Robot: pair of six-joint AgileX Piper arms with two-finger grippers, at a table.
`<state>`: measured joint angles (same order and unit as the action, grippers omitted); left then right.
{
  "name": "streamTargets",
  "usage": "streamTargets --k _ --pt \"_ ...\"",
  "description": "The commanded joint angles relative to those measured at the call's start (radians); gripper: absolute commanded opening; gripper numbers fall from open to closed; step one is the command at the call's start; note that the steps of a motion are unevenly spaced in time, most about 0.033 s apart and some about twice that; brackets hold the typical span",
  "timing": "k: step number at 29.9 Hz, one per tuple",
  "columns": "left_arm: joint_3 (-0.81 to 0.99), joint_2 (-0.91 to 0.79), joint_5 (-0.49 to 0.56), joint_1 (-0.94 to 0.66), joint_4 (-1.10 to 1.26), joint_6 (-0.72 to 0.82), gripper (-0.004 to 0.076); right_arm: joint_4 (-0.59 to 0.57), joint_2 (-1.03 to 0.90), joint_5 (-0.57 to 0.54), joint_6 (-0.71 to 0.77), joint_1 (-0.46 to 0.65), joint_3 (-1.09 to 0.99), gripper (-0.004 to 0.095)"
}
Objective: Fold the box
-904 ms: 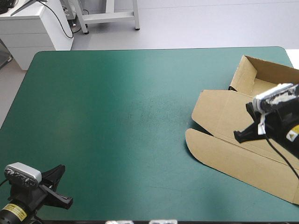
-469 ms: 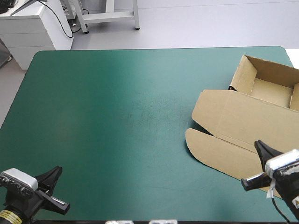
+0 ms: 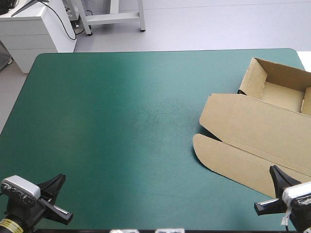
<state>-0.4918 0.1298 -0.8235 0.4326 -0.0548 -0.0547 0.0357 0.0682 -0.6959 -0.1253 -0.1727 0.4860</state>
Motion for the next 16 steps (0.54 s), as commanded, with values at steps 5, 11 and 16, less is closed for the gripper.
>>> streamTargets --k 5,11,16 --pt "-0.024 0.013 0.065 0.005 0.017 -0.003 -0.0008 -0.058 0.003 0.029 0.077 0.000 0.022 -0.0021" --pt "0.002 0.013 0.079 0.005 0.025 -0.003 -0.0008 -0.058 -0.027 -0.006 0.089 0.000 -0.012 -0.0021" --pt "0.047 0.013 0.103 0.005 0.048 -0.003 -0.0008 -0.058 -0.071 0.017 0.112 0.000 -0.043 -0.0021"
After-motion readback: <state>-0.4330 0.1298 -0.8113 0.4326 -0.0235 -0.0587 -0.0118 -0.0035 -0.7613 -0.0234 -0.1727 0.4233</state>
